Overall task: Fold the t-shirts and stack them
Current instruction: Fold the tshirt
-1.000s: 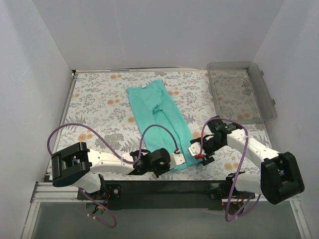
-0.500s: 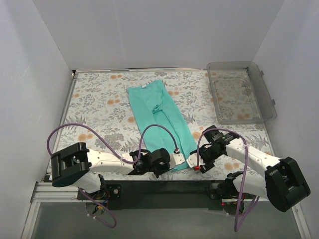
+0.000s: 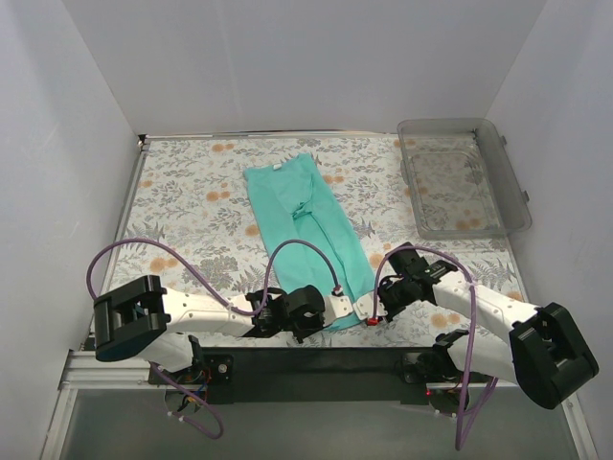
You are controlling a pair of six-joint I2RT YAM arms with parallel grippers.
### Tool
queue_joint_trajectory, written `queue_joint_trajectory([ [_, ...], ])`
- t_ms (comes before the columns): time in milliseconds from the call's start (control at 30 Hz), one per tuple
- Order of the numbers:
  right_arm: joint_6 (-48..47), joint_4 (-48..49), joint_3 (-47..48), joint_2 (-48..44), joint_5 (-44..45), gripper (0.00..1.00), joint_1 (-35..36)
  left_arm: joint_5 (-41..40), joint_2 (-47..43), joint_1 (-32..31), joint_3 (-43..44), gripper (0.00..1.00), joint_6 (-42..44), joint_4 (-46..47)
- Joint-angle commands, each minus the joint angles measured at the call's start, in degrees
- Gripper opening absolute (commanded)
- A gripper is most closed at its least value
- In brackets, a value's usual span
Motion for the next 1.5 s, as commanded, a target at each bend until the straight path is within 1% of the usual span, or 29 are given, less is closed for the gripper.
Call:
queue_joint_trajectory([
  [0, 0.3, 1.8, -3.6, 1.3, 6.9, 0.20, 0.5, 1.6, -2.7, -0.2, -0.3, 0.00, -0.1, 1.8],
  [33, 0.3, 2.0, -3.8, 0.9, 6.8, 0.15, 0.5, 1.7, -2.8, -0.2, -0.2, 0.00, -0.1, 1.8],
  [100, 0.3, 2.1, -3.8, 0.6, 6.3, 0.11, 0.6, 1.6, -3.0, -0.2, -0.3, 0.00, -0.1, 1.9],
  [133, 0.5, 2.0, -3.6, 0.2, 6.2, 0.05, 0.5, 1.6, -3.2, -0.2, -0.5, 0.00, -0.1, 1.9],
  [167, 1.3, 2.0, -3.3, -0.1, 5.5, 0.02, 0.6, 1.6, -3.3, -0.2, -0.6, 0.00, -0.1, 2.0],
  [267, 2.5, 1.1, -1.8, -1.8, 3.3, 0.01, 0.5, 2.0, -4.3, -0.2, -0.6, 0.00, 0.0, 2.1],
  [367, 2.8, -1.9, 0.8, -3.2, 1.1, 0.01, 0.4, 2.1, -5.4, -0.2, -0.6, 0.00, 0.5, 1.5],
  [400, 2.8, -2.8, 1.5, -3.7, 0.4, 0.01, 0.4, 3.9, -6.1, -0.2, -0.5, 0.00, 1.1, 1.4],
  [567, 4.2, -7.6, 5.8, -5.5, -4.9, 0.01, 0.2, 5.6, -7.2, -0.1, 0.5, 0.00, 2.9, -1.2],
  [733, 7.0, -9.5, 10.9, -5.9, -8.6, 0.01, -0.2, 6.7, -9.5, 0.6, 1.0, 0.00, 5.6, -2.5],
  [933, 7.4, -10.0, 14.6, -3.8, -9.9, 0.01, -1.3, 8.2, -12.1, 2.9, 1.6, 0.00, 7.6, -3.2],
  [1033, 7.4, -9.9, 16.2, -2.4, -10.0, 0.01, -2.5, 9.5, -13.7, 5.7, 1.6, 0.00, 8.4, -3.1],
  [1233, 7.0, -9.7, 22.5, 2.0, -10.2, 0.01, -5.2, 15.6, -15.1, 15.6, 1.9, 0.00, 10.4, -0.9],
  [1333, 7.2, -9.7, 26.4, 5.4, -10.5, 0.01, -6.0, 18.7, -13.5, 18.7, 3.3, 0.00, 11.6, -0.4],
  [1467, 7.7, -9.5, 31.8, 10.4, -10.6, 0.01, -6.4, 20.4, -10.5, 24.3, 5.2, 0.00, 13.7, 0.4],
])
